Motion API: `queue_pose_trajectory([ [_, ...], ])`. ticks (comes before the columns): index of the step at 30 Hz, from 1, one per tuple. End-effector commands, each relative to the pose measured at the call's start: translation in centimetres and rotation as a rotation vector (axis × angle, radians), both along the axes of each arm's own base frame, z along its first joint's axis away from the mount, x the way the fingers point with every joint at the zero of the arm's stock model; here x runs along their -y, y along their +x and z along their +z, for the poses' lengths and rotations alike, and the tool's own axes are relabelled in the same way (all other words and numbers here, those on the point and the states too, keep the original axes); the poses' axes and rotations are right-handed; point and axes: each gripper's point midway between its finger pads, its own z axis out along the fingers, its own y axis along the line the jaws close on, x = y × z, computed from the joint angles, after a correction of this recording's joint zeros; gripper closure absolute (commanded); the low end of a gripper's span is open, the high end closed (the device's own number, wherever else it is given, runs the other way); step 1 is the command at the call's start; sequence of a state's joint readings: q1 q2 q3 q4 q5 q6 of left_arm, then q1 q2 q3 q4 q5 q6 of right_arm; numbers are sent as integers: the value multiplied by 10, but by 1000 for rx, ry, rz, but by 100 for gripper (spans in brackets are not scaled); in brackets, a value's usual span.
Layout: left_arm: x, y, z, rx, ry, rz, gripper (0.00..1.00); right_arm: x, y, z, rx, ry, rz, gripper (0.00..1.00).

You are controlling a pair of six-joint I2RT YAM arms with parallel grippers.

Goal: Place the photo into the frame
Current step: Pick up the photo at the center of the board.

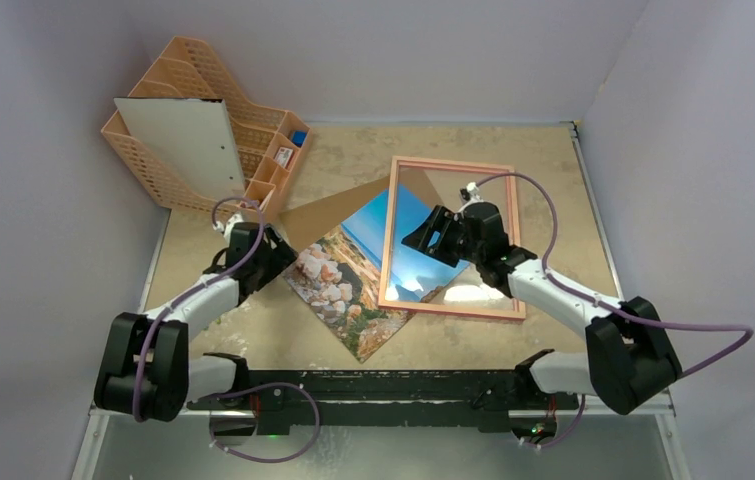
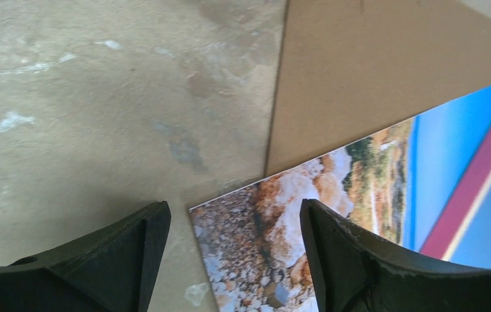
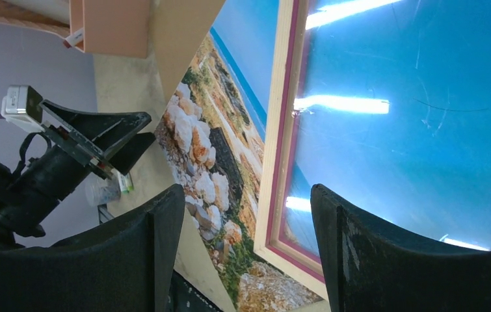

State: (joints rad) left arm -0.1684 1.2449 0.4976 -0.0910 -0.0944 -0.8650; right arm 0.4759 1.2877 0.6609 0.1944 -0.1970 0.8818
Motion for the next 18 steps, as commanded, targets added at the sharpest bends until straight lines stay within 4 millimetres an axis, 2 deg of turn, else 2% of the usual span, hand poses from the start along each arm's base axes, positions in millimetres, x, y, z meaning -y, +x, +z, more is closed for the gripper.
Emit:
queue_pose_trajectory([
  [1,25,4,2,90,-204,15,25,-11,16,32,83,50,0,27],
  [3,30,1,-1,104,-259,30,26,-13,18,32,82,46,2,28],
  [8,26,-7,-7,143,-297,81,28,-16,21,33,86,46,9,28],
  [14,28,-6,8,264,-336,67,31,-16,23,33,90,36,4,28],
  [18,38,0,26,361,-390,14,39,-18,24,32,88,36,8,28],
])
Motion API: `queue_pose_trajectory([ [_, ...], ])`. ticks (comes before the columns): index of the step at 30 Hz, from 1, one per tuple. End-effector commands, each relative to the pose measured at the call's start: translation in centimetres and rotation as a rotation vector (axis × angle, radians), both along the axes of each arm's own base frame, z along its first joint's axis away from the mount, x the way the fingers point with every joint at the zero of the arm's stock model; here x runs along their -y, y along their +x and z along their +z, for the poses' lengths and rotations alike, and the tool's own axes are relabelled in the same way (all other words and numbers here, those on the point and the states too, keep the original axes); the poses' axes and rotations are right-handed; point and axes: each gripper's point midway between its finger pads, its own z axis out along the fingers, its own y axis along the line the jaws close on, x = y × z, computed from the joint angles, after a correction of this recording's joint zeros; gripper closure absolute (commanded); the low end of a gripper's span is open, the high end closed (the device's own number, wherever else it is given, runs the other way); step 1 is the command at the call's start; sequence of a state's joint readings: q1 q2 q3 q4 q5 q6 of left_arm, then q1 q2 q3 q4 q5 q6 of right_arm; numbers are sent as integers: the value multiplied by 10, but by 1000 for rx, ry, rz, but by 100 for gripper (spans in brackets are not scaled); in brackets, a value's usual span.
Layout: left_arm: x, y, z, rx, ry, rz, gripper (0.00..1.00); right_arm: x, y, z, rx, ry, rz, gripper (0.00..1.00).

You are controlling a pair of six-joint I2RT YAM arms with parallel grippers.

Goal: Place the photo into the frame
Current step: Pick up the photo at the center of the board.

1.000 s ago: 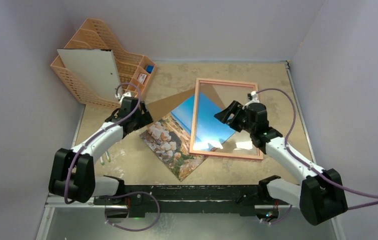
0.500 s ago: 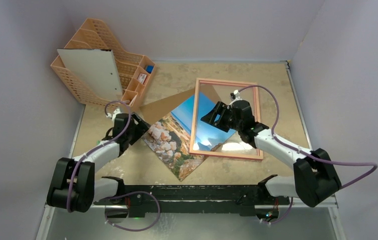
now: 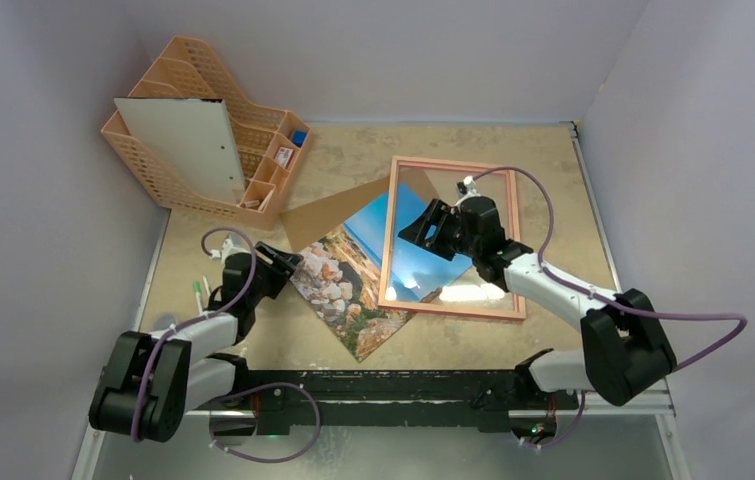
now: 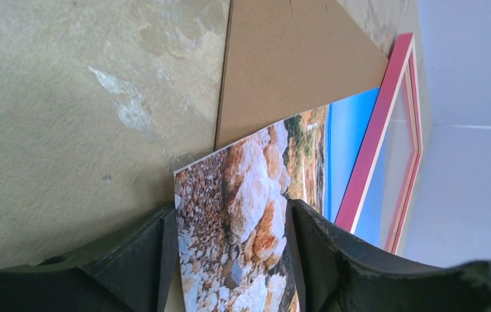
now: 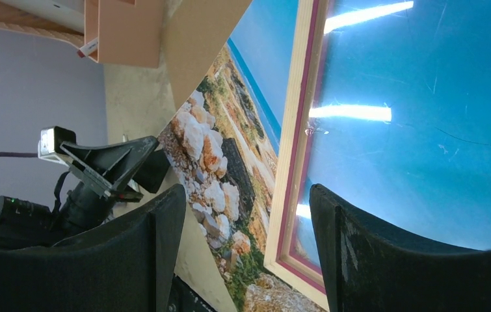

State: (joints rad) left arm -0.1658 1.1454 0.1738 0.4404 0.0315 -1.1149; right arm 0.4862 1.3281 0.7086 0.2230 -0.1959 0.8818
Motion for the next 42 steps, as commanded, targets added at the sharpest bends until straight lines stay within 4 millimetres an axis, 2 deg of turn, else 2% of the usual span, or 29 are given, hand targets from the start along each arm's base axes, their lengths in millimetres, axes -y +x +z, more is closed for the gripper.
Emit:
queue_pose_trajectory([
  [1,14,7,23,130,-73,-56,42,-8,12,20,55,20,-1,28],
  [6,28,12,40,215,-122,-128,53,-8,13,20,56,14,-2,29],
  [13,29,15,50,256,-98,-144,74,-7,13,19,55,12,-5,29],
  [18,28,23,61,271,-44,-164,98,-5,13,18,53,4,-12,29],
  [21,28,32,69,230,-15,-167,100,-3,15,20,59,-8,-21,29],
  [25,26,46,101,236,57,-184,100,2,18,26,74,-30,-43,29],
  [32,8,60,164,244,274,-201,100,6,15,30,59,-45,-53,29],
  [37,-3,68,228,318,431,-215,100,9,16,36,69,-46,-76,27],
  [42,5,73,288,433,514,-305,100,8,17,48,88,-11,-87,21],
])
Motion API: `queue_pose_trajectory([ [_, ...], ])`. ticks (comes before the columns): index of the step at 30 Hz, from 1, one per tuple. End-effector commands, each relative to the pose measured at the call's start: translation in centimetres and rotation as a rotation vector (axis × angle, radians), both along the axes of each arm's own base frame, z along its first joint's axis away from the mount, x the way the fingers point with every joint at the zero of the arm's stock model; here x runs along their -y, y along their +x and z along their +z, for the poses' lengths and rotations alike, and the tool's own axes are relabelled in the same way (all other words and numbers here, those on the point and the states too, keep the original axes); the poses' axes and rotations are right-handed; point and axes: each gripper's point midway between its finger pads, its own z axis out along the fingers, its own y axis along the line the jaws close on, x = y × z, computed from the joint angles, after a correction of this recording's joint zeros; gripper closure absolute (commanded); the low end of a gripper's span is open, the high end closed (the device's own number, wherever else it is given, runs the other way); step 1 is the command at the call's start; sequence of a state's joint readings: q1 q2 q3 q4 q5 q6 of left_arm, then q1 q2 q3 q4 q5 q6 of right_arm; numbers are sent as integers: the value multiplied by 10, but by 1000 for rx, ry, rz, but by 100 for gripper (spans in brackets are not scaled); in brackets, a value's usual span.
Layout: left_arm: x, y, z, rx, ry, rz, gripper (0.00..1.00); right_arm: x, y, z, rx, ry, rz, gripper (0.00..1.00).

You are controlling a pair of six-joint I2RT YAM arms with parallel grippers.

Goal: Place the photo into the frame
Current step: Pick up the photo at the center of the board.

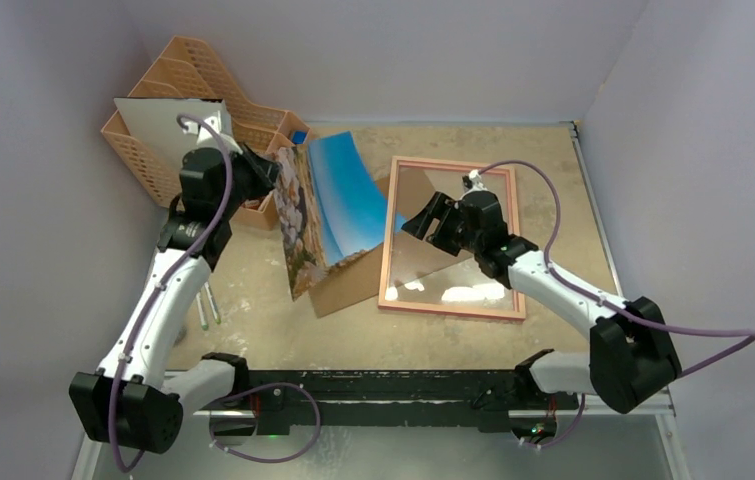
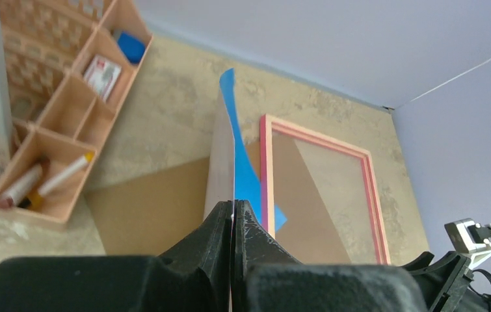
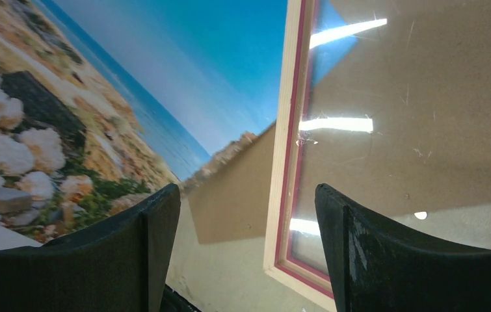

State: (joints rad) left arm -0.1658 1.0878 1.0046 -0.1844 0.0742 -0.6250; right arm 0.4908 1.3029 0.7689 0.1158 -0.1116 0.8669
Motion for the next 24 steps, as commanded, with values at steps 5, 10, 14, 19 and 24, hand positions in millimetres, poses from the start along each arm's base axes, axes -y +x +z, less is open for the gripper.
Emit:
queue_pose_trajectory([
  [5,16,7,94,195,170,-178,100,-16,20,62,134,97,11,19],
  [10,36,16,140,302,177,-294,100,-36,25,83,155,119,115,7],
  [14,48,20,161,386,201,-368,100,-42,26,114,194,226,101,3],
  [19,76,8,165,490,291,-480,100,-49,29,142,151,340,80,11],
  [24,105,-11,144,560,365,-564,100,-53,30,171,162,424,72,12],
])
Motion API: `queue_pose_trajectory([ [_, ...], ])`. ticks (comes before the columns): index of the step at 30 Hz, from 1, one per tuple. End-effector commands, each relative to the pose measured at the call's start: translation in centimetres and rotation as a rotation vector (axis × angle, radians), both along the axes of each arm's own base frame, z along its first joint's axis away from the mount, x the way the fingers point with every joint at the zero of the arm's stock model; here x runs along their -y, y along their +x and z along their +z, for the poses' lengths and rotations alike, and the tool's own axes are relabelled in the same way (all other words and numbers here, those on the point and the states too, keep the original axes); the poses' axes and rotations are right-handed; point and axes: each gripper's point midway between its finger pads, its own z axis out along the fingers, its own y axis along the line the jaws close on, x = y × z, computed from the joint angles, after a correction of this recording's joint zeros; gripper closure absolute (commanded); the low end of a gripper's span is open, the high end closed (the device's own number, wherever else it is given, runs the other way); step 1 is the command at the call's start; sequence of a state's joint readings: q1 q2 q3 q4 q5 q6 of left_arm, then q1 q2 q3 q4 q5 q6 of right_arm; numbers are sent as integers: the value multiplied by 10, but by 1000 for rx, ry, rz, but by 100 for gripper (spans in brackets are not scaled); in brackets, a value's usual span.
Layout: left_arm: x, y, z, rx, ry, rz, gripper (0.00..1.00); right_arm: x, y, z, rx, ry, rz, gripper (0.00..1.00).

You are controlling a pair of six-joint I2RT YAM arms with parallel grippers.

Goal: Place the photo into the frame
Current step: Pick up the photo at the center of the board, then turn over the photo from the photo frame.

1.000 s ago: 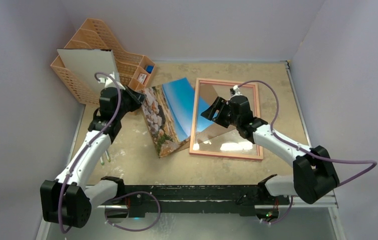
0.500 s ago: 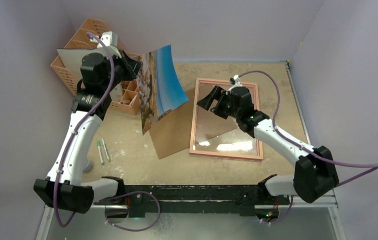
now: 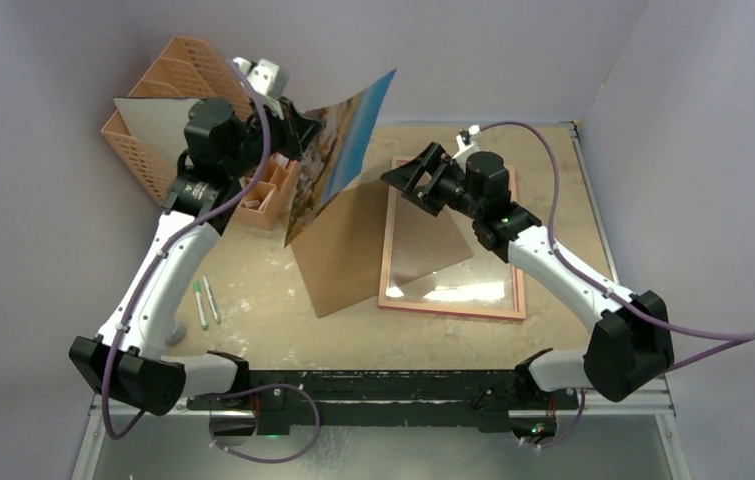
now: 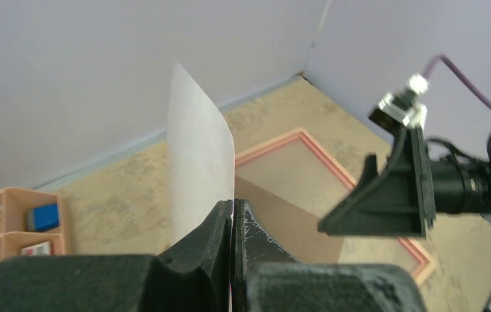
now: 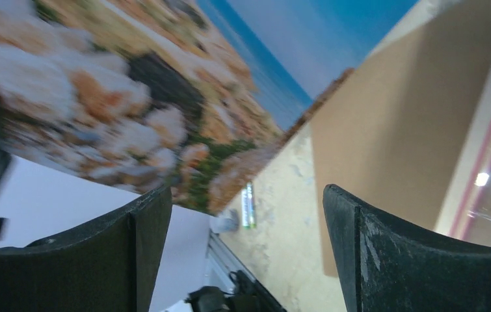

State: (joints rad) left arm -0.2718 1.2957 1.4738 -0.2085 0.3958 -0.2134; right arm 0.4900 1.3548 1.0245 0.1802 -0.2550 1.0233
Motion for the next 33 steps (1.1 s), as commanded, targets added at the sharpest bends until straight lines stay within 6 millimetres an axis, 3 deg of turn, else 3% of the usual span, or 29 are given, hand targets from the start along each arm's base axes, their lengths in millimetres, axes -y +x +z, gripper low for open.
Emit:
queue_pose_trajectory([
  [1,24,-23,-1,159,79,-102,100,-5,3,58,54,151,-10,11],
  [8,36,-35,-40,98,75,-173,100,25,14,78,22,249,-161,4],
  [11,43,-46,-55,78,74,-234,100,40,21,69,-43,282,-223,5],
  [16,53,-59,-68,66,83,-331,100,58,30,45,-163,303,-267,16],
  [24,64,-68,-70,73,66,-412,100,49,27,14,-268,259,-209,16],
  [30,71,-78,-77,71,89,-463,100,41,38,10,-312,210,-176,15],
  [33,74,-83,-90,46,123,-477,100,38,41,3,-354,149,-160,15],
])
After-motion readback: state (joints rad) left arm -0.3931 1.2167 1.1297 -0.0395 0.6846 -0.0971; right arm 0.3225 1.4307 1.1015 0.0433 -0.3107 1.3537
